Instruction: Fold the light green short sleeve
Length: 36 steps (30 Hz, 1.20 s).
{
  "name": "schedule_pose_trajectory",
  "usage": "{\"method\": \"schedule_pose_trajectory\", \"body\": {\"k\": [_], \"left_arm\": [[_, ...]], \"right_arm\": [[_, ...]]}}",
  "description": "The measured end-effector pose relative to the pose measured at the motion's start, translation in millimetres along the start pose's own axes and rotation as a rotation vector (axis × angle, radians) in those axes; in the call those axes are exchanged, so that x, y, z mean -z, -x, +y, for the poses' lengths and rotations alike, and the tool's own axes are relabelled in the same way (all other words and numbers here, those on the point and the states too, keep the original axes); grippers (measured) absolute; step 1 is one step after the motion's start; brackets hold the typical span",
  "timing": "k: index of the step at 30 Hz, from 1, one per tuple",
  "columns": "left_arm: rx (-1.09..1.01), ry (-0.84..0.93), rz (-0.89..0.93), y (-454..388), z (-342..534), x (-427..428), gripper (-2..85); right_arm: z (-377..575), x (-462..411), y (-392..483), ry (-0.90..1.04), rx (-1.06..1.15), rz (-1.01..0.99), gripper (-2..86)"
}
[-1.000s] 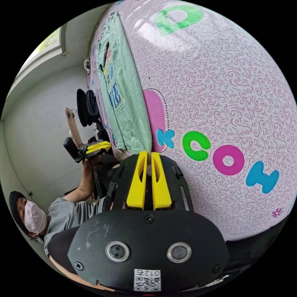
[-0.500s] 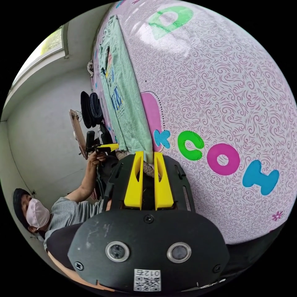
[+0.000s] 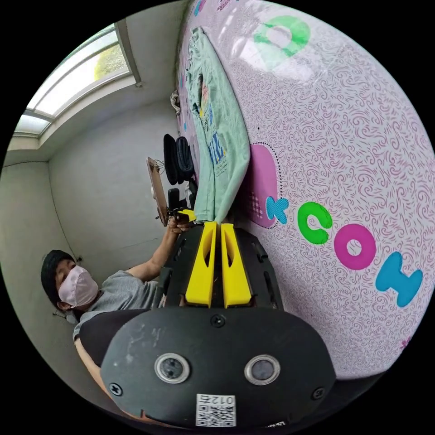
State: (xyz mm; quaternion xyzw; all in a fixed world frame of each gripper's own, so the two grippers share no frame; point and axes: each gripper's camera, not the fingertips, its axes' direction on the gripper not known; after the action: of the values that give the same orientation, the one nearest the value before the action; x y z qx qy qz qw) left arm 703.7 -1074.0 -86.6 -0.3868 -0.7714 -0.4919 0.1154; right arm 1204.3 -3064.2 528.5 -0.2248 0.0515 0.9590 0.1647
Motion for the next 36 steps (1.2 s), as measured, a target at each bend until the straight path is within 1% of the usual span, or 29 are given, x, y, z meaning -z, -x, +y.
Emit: {"method": "schedule_pose_trajectory", "body": {"k": [1,2,3,4,5,9,15,20,27,33,36], "left_arm": [[-0.003,0.006,-0.022,-2.3,2.8,2.4,1.7],[0.025,0.032,-0.078,0.0,8.3,3.5,1.6],[0.088,0.045,-0.101,9.1,14.0,2.8,1.5],[0.110,0.046,-0.085,13.5,16.4,2.1,1.5],[0.133,0.052,-0.057,19.5,20.5,0.5,1.5],[0.120,0.051,-0.082,16.1,34.1,-1.3,1.4],[0.038,-0.022,-0.040,1.6,66.8,10.0,1.3],[-0.011,-0.102,0.004,-11.2,106.4,15.0,1.4],[-0.050,-0.219,0.029,-26.4,164.8,18.4,1.4],[-0.092,-0.261,0.016,-46.8,207.9,13.2,1.3],[-0.116,-0.276,0.008,-58.4,230.6,9.2,1.3]], "right_arm": [[4.8,1.3,-4.4,-0.011,-0.017,0.029,0.1],[8.2,-1.6,-13.3,-0.001,-0.049,0.110,0.0],[9.7,-4.9,-18.5,0.011,-0.063,0.142,0.0],[12.7,-14.5,-28.5,0.036,-0.083,0.163,0.0],[16.6,-25.0,-35.7,0.043,-0.098,0.165,-0.1],[30.0,-58.7,-41.1,0.058,-0.078,0.171,-0.1],[66.8,-83.0,-44.0,-0.011,-0.032,0.026,-0.1],[107.3,-100.1,-25.1,-0.046,0.069,-0.054,-0.1],[151.6,-131.6,-14.4,-0.052,0.152,-0.082,-0.1],[196.7,-168.3,-5.5,-0.054,0.231,-0.092,-0.1],[224.6,-189.5,-4.3,-0.068,0.267,-0.133,-0.2]]}}
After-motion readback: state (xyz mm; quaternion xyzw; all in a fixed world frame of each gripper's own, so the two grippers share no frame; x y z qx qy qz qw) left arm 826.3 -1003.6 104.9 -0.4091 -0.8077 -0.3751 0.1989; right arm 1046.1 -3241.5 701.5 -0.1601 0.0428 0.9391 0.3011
